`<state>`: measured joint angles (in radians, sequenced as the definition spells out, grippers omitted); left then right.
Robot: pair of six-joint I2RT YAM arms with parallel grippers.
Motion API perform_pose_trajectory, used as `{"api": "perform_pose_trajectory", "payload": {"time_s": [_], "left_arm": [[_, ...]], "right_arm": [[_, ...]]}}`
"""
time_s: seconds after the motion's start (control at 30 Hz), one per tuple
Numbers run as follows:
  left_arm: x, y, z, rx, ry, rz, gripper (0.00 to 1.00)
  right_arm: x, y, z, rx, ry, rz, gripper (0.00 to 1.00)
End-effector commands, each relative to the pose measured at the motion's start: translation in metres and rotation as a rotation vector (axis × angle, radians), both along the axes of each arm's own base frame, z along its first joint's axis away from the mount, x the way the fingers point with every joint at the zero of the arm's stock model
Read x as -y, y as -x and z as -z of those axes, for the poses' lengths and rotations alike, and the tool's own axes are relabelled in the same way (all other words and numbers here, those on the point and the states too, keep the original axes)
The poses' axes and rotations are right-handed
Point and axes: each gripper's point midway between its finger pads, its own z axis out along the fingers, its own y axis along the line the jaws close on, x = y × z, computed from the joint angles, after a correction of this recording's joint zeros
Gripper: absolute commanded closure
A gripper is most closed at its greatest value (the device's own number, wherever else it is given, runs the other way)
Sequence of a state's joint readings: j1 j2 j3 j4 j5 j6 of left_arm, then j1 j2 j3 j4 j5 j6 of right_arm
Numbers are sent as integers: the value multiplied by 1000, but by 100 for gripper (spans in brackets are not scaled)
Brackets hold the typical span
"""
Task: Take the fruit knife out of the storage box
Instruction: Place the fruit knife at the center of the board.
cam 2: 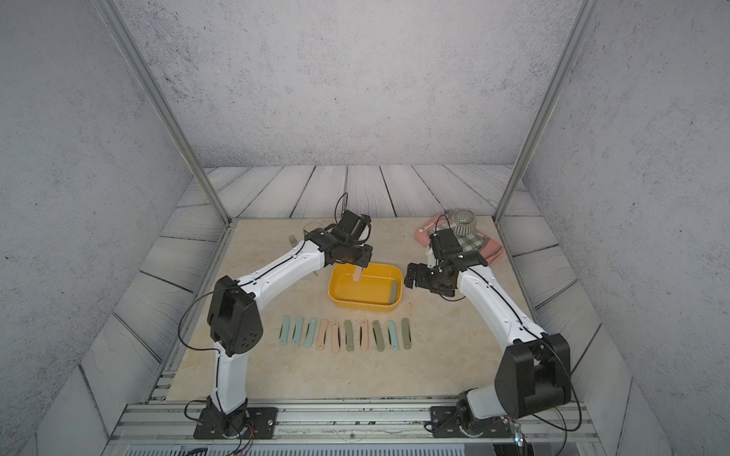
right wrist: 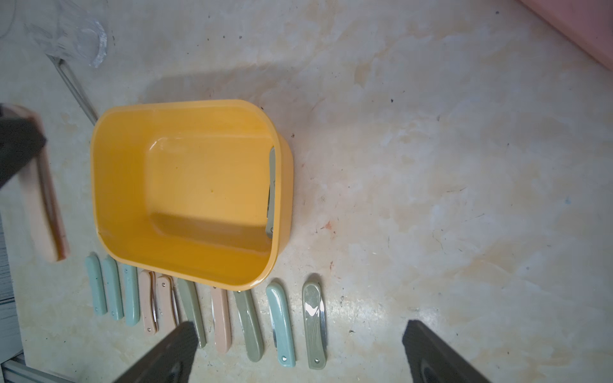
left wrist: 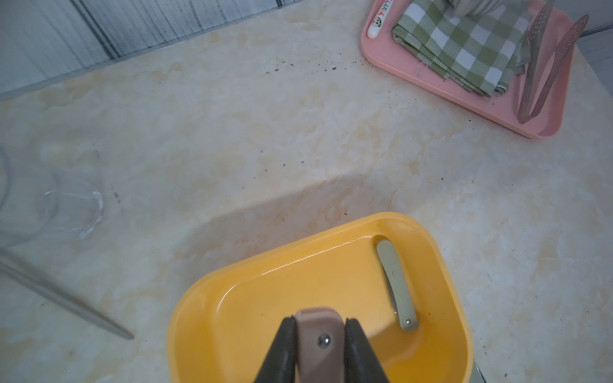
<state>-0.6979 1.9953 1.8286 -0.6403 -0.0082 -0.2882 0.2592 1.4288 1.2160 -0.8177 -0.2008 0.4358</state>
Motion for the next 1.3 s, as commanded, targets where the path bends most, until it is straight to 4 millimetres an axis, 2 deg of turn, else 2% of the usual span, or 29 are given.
{"api": "perform_pose_trajectory", "payload": {"time_s": [0.0,0.2,0.43,0.7,0.9,1.27], "left_arm": [[-35,5,0,-19,-30,-54,81],[-91,24,16,-50,-94,-146,81],[-161,59,62,-160,-166,-267,82],[-215,87,106,-237,-227,-371,83],[-242,97,126,-279,-236,-414,83],[-267,101,133,-336,-294,-439,83]], "right_arm": [[-5,0,-2,-5,-4,-24,1],[-8,3,0,-10,0,-35,1],[-10,6,2,-16,5,-46,1],[-14,7,5,-26,3,-60,1],[-18,6,7,-33,6,-72,1],[-21,3,9,-37,12,-73,1]]}}
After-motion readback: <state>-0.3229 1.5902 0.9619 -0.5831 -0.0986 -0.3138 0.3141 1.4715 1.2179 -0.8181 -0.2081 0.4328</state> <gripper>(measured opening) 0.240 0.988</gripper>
